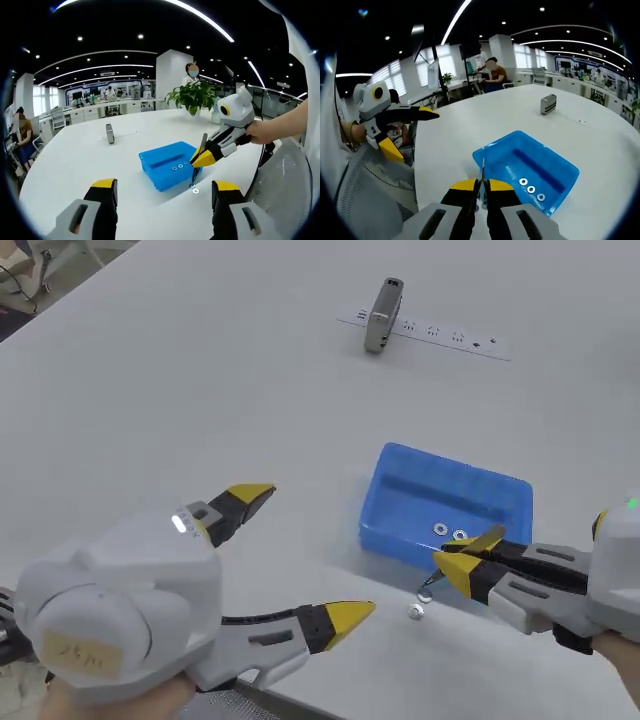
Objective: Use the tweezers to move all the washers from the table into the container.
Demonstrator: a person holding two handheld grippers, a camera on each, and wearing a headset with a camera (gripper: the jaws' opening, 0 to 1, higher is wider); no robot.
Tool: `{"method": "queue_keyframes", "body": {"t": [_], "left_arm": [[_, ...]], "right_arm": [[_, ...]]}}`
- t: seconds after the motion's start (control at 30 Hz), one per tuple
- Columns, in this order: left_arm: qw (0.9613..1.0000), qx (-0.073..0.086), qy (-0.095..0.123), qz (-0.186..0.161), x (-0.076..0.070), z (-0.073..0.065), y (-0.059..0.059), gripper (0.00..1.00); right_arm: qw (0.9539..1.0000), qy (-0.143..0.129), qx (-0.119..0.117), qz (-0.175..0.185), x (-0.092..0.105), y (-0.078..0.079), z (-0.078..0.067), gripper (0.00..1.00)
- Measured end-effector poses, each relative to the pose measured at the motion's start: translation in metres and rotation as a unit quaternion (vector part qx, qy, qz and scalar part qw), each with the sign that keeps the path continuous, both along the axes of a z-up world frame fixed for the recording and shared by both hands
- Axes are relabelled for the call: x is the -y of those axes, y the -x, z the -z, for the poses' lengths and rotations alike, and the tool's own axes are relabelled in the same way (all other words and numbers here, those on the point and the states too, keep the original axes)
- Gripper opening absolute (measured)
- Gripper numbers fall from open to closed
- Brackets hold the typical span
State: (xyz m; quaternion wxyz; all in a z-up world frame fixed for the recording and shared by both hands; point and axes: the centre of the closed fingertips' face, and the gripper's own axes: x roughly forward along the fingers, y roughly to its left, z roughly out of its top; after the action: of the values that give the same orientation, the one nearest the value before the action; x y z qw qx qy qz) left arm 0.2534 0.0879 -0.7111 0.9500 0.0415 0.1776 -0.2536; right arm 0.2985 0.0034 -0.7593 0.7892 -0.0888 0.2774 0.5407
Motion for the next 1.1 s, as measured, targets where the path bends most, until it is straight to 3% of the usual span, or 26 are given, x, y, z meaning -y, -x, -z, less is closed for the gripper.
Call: {"method": "queue_keyframes", "body": {"t": [0.23,0.57,0.93,1.03,1.1], "left_arm": [[1.0,-0.001,-0.001,-0.001,0.0,0.0,0.0,0.77],[1.0,0.0,-0.001,-0.005,-0.002,0.0,0.0,0.77],[1.0,0.002,0.0,-0.006,-0.002,-0.001,0.0,0.77],[1.0,0.002,-0.001,-0.006,-0.003,-0.001,0.0,0.77],[1.0,0.003,-0.001,-0.006,-0.003,-0.001,0.0,0.77]], "right_arm": [[0.9999,0.013,-0.002,-0.002,0.001,0.0,0.011,0.03],[0.9993,0.034,0.011,-0.012,0.0,0.0,0.018,0.03],[0.9992,0.036,0.008,-0.018,0.0,0.006,0.019,0.03],[0.9988,0.039,0.013,-0.024,0.0,0.007,0.019,0.03],[0.9971,0.053,0.036,-0.04,-0.001,0.008,0.019,0.03]]}}
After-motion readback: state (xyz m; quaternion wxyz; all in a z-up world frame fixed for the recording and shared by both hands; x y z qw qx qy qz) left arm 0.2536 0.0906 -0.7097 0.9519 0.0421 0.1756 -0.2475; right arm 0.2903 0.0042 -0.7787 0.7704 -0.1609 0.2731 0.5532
